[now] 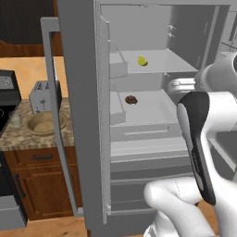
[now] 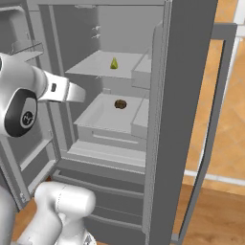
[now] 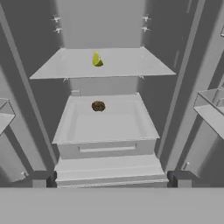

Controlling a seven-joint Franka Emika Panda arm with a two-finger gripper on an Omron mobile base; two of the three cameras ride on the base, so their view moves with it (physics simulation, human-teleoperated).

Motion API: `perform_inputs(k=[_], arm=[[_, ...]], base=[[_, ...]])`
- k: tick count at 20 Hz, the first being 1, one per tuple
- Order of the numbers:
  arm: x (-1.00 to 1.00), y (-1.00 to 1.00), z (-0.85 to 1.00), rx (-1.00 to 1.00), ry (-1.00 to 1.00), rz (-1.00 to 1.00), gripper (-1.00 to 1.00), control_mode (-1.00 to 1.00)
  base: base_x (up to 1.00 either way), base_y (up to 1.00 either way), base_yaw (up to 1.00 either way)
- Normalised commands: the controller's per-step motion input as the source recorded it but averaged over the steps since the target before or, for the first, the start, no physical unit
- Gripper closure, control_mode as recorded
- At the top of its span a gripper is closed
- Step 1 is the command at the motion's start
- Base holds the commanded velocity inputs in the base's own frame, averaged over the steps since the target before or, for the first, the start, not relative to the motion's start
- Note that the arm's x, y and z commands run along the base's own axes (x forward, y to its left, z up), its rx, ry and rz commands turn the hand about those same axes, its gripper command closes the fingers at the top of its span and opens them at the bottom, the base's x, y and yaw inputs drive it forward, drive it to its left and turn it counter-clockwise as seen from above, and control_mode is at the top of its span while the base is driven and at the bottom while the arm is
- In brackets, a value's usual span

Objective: Grab a lemon wedge from the fridge and one ice cube from the ice bowl, and put them in the glass of lemonade.

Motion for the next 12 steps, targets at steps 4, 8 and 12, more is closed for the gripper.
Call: perform_inputs(k=[4, 8, 12], arm=[[0.01, -0.01, 0.20, -0.01, -0.06, 0.00, -1.00, -1.00], [0.22, -0.01, -0.04, 0.00, -0.08, 0.01, -1.00, -1.00], [0.30, 0.00, 0.00, 0.00, -0.04, 0.02, -1.00, -1.00]], base=[[0.00, 0.00, 0.00], [0.00, 0.00, 0.00], [0.00, 0.00, 0.00]])
